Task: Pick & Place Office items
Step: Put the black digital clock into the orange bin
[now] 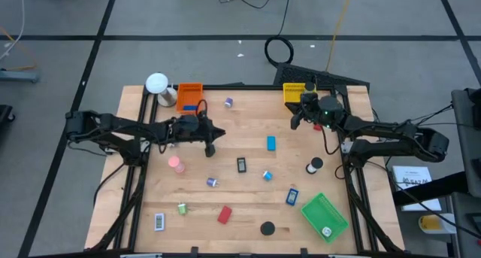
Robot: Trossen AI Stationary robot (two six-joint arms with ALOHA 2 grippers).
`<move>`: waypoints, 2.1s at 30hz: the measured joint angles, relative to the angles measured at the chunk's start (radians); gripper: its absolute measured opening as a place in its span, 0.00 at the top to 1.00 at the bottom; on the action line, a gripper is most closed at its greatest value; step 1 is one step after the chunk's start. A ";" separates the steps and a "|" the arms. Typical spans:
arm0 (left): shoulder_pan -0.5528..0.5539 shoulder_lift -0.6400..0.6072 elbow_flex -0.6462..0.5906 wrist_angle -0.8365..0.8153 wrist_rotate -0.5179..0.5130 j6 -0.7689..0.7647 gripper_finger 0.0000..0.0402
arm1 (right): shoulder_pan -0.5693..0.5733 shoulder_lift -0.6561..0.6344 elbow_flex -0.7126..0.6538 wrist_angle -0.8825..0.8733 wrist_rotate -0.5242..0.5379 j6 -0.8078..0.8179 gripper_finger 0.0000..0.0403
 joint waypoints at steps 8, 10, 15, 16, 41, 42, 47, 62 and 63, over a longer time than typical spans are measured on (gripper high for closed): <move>-0.060 0.000 0.008 -0.055 -0.022 0.013 0.91 | 0.044 0.000 0.000 0.070 -0.001 -0.008 0.99; -0.072 0.000 0.008 -0.081 -0.024 0.000 0.91 | 0.062 0.000 0.000 0.082 -0.001 -0.025 0.99; -0.127 0.000 0.008 -0.112 -0.106 -0.002 0.91 | 0.102 0.010 0.000 0.079 -0.001 -0.047 0.99; -0.137 0.000 0.008 -0.112 -0.127 0.000 0.91 | 0.110 0.015 0.000 0.082 -0.001 -0.063 0.99; -0.366 0.073 0.099 -0.153 -0.232 -0.157 0.89 | 0.156 0.059 0.000 0.201 -0.128 -0.075 0.99; -0.366 0.094 0.103 -0.158 -0.231 -0.164 0.88 | 0.156 0.059 0.000 0.203 -0.128 -0.075 0.99; -0.366 0.226 0.167 -0.153 -0.167 -0.178 0.74 | 0.156 0.059 0.000 0.199 -0.128 -0.075 0.99; -0.363 0.464 0.369 -0.156 -0.171 -0.045 0.22 | 0.156 0.059 0.000 0.188 -0.128 -0.077 0.99; -0.364 0.472 0.374 -0.152 -0.170 -0.034 0.21 | 0.156 0.059 0.000 0.186 -0.128 -0.078 0.99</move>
